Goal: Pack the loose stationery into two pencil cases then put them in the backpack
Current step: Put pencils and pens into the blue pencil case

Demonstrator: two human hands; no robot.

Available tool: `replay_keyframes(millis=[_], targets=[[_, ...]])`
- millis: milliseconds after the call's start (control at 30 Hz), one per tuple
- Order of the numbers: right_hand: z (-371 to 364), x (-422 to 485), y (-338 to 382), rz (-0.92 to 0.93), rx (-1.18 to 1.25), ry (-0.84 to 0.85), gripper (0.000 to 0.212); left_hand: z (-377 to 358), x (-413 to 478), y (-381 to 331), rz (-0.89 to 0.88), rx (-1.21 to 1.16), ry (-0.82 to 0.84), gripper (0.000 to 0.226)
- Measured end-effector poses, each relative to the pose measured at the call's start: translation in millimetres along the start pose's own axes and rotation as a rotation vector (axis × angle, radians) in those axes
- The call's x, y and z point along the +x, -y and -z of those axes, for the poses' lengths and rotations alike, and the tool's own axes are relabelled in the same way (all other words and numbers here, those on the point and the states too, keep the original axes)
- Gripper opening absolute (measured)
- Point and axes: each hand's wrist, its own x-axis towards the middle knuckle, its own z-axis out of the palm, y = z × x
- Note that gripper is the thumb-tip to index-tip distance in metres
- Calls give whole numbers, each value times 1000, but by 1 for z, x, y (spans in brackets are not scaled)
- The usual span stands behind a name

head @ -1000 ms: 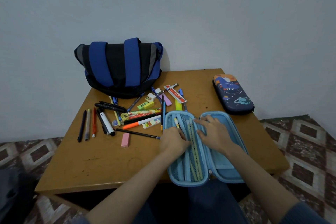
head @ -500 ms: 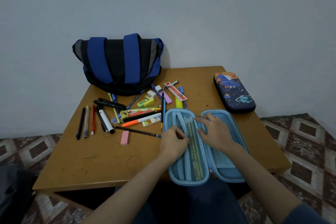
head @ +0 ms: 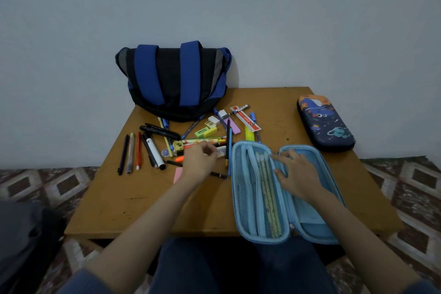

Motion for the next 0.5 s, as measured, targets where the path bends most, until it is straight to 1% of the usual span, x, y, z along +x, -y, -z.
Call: replay_keyframes(millis=[67,100,167,233,333,500], targets=[[1,0,-1,-2,-2,0,45,16,12,19,28,153,-46,15],[0,1,0,-1,-1,0,45,25,17,28,68,220,-56,16],[0,1,0,-3,-1,2,45,36,26,44,201,340,-69,19],[-1,1,-1,-3,0,0,45,43,31,53,338,442,-75,32],[-2,0,-1,3,4,-4,45,46,35,60,418,454,-68,39],[-1,0,-1,-3,-7,-2,45,42,37,60,457,395,-12,43]])
